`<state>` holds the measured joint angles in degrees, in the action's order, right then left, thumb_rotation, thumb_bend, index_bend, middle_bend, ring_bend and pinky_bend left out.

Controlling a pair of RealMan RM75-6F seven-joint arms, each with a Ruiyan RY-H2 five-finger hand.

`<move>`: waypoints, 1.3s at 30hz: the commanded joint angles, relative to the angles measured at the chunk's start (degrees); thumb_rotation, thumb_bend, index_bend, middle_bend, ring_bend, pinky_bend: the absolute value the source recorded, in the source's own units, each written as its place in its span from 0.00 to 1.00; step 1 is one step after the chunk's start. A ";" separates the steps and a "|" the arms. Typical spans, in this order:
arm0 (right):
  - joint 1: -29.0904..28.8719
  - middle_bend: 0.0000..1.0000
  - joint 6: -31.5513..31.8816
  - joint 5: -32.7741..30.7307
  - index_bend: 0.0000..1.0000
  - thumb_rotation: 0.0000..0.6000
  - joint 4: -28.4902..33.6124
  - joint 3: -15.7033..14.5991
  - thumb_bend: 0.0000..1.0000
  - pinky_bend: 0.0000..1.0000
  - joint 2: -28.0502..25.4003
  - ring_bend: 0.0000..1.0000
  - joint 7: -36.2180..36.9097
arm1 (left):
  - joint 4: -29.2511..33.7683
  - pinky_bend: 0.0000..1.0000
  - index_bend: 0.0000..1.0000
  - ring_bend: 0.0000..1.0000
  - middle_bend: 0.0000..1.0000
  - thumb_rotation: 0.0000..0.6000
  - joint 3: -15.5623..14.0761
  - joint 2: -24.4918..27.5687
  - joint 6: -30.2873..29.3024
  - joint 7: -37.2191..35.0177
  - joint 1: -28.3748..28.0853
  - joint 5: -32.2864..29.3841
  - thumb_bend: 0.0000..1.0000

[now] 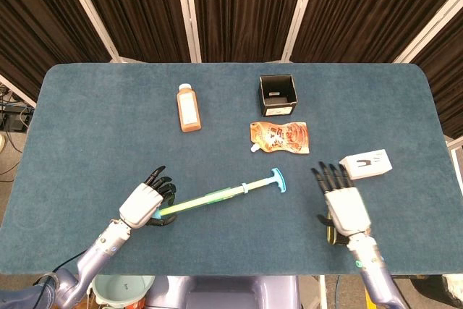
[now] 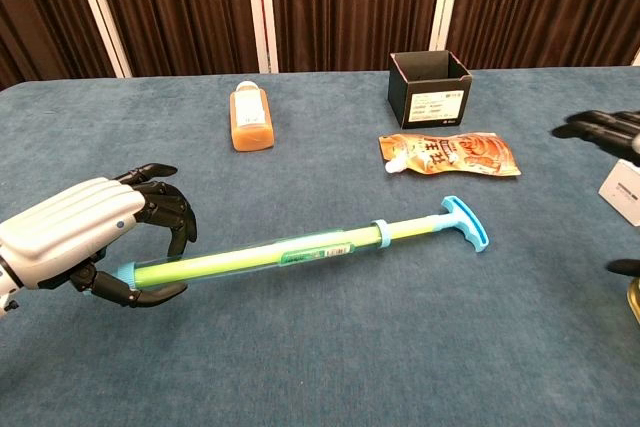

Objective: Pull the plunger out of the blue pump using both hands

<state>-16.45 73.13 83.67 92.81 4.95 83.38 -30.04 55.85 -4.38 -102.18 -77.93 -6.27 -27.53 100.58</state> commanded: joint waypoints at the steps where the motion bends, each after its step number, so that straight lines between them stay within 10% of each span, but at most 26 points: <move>1: -1.48 0.00 -2.42 -1.77 0.08 1.00 1.61 0.79 0.00 0.00 1.52 0.00 -1.54 | -3.61 0.04 0.70 0.25 0.42 1.00 -0.06 -1.79 -3.60 -1.21 0.29 1.63 0.60; 39: -6.54 0.04 -11.22 -2.19 0.25 1.00 -3.33 -1.33 0.20 0.00 1.50 0.00 25.81 | -33.48 0.13 0.71 0.38 0.55 1.00 -2.06 -15.84 -15.67 -22.90 0.46 2.43 0.60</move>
<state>-22.70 62.53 80.76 91.15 4.10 84.41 -6.42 22.48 -6.45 -118.01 -93.81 -28.93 -27.12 103.20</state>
